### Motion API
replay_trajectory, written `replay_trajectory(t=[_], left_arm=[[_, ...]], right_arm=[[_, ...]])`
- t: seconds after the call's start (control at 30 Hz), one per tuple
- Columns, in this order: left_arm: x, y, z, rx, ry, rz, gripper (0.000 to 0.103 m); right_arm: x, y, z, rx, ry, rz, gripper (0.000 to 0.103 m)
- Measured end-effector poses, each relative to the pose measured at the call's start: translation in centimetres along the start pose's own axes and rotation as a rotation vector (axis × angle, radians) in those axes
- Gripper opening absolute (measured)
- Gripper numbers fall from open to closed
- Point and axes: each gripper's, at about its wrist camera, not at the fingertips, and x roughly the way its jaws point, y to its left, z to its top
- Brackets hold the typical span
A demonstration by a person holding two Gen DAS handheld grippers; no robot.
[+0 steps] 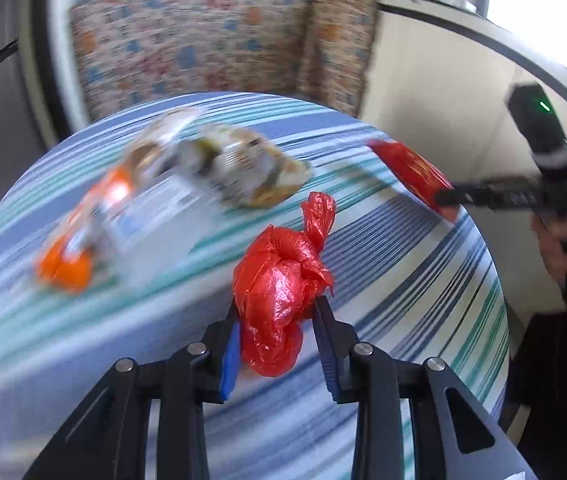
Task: Collect trash
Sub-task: 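Grasp the red plastic bag with the left gripper while the right gripper grasps the red snack wrapper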
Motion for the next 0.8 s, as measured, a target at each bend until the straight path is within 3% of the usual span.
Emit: replay_trajectory(t=[0.07, 0.17, 0.23, 0.27, 0.3, 0.37, 0.47, 0.73, 0.8], left_arm=[[-1.7, 0.3, -1.8, -0.108, -0.039, 0.084, 0.034], [-2.7, 0.5, -3.2, -0.167, -0.068, 0.157, 0.039], [-2.4, 0.5, -3.6, -0.163, -0.048, 0.187, 0.056], [-2.2, 0.5, -3.6, -0.159, -0.034, 0.192, 0.065], [-2.1, 0.6, -3.8, -0.153, -0.029, 0.191, 0.067], [-1.8, 0.6, -3.8, -0.131, -0.018, 0.181, 0.067], [-1.3, 0.7, -3.2, -0.092, 0.0, 0.176, 0.067], [-1.2, 1.1, -1.9, -0.004, 0.024, 0.148, 0.067], [-0.8, 0.9, -1.9, 0.03, 0.041, 0.152, 0.065]], right_arm=[[-0.8, 1.7, -1.2, 0.02, -0.005, 0.052, 0.025], [-0.8, 4.6, -1.9, -0.03, -0.026, 0.082, 0.026], [-0.1, 6.1, -2.4, -0.093, -0.034, 0.052, 0.031], [0.3, 6.5, -2.6, -0.113, -0.027, 0.046, 0.038], [0.7, 6.6, -2.8, -0.126, -0.02, 0.039, 0.042], [0.9, 6.6, -2.9, -0.148, -0.025, 0.024, 0.055], [0.4, 6.5, -2.6, -0.157, -0.047, 0.023, 0.066], [0.3, 7.3, -0.8, -0.205, -0.07, 0.005, 0.067], [0.7, 7.5, -0.3, -0.212, -0.052, -0.013, 0.06]])
